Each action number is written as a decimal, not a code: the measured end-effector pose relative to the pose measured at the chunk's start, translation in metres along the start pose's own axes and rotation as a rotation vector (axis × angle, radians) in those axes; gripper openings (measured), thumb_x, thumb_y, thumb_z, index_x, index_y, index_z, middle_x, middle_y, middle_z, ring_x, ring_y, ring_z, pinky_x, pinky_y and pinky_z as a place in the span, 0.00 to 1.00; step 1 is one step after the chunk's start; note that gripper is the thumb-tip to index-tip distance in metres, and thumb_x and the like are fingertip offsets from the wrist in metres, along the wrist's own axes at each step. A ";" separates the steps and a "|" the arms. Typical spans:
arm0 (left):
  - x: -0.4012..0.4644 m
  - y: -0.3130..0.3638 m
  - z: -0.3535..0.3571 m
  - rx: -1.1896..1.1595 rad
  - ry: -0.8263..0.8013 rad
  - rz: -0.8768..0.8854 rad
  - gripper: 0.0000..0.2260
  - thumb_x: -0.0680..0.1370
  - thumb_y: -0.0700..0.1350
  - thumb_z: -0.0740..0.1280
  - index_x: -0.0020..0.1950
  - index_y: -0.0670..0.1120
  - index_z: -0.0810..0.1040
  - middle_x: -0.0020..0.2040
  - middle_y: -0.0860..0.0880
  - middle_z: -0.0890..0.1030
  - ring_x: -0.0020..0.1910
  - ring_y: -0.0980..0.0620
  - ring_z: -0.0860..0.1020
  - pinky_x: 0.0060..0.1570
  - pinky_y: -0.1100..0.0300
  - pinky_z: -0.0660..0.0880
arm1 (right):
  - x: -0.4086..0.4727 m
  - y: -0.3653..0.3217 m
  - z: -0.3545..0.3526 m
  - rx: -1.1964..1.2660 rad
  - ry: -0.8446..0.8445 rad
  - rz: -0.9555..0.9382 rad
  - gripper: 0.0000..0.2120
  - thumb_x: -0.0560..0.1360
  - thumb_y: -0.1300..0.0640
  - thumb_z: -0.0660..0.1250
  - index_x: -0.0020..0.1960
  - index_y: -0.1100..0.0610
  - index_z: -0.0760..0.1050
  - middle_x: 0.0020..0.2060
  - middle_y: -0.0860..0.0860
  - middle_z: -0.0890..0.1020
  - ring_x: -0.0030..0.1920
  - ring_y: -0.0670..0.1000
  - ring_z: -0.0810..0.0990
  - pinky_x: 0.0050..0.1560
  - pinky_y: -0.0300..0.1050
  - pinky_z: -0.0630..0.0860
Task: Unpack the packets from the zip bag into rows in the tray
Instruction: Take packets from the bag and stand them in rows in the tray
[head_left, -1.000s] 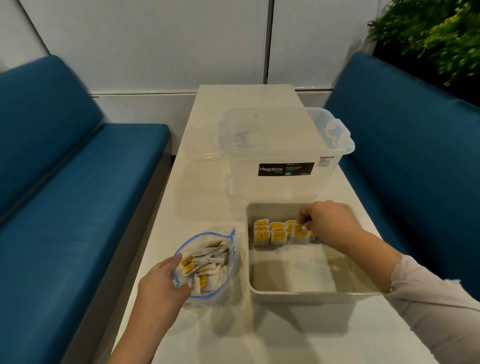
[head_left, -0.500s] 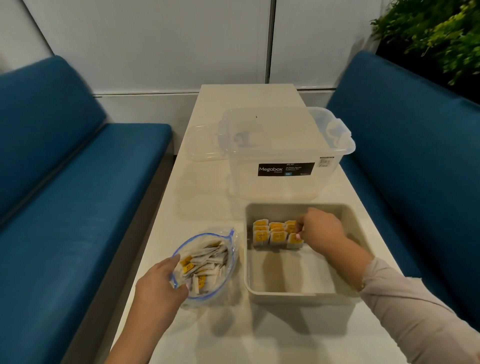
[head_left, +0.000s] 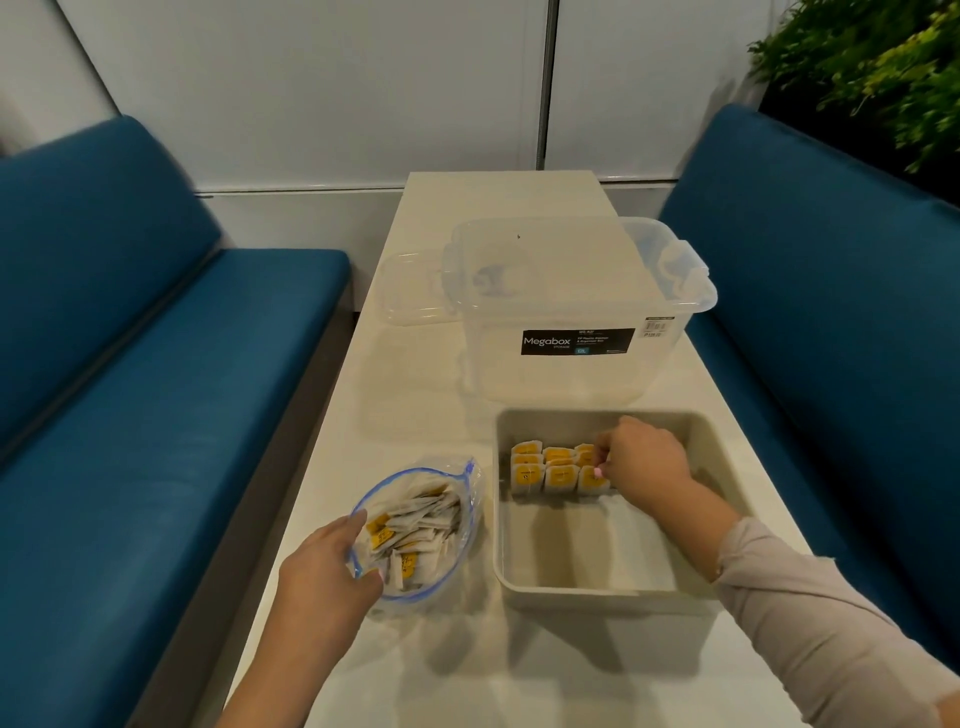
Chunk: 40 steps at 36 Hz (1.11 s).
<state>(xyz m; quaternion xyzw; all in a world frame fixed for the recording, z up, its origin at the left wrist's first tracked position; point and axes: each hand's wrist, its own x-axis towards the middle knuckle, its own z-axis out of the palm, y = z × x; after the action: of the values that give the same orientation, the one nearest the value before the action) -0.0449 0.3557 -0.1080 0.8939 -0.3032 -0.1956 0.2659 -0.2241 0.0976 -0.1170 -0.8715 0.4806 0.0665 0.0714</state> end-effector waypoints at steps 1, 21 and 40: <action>0.000 0.000 0.000 -0.001 -0.001 0.000 0.27 0.70 0.38 0.72 0.69 0.46 0.70 0.64 0.49 0.76 0.59 0.51 0.75 0.59 0.59 0.72 | 0.000 0.001 0.001 0.002 0.002 0.002 0.03 0.75 0.54 0.67 0.46 0.48 0.79 0.44 0.49 0.72 0.46 0.54 0.77 0.44 0.43 0.70; -0.001 -0.004 0.000 -0.066 -0.028 0.028 0.28 0.71 0.37 0.68 0.71 0.48 0.68 0.67 0.52 0.72 0.62 0.54 0.73 0.56 0.71 0.65 | -0.051 -0.110 -0.029 0.262 0.088 -0.368 0.08 0.74 0.45 0.66 0.50 0.44 0.79 0.41 0.44 0.77 0.46 0.48 0.77 0.40 0.40 0.64; 0.003 -0.008 -0.006 -0.039 -0.066 0.065 0.29 0.72 0.39 0.68 0.72 0.48 0.65 0.69 0.54 0.69 0.64 0.57 0.70 0.54 0.78 0.58 | -0.043 -0.189 0.009 -0.217 0.004 -0.462 0.12 0.75 0.65 0.59 0.35 0.55 0.66 0.35 0.51 0.75 0.46 0.58 0.78 0.43 0.45 0.62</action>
<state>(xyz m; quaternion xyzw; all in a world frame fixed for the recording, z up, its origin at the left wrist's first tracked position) -0.0358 0.3614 -0.1090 0.8713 -0.3367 -0.2224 0.2793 -0.0872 0.2343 -0.1062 -0.9609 0.2588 0.0977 -0.0102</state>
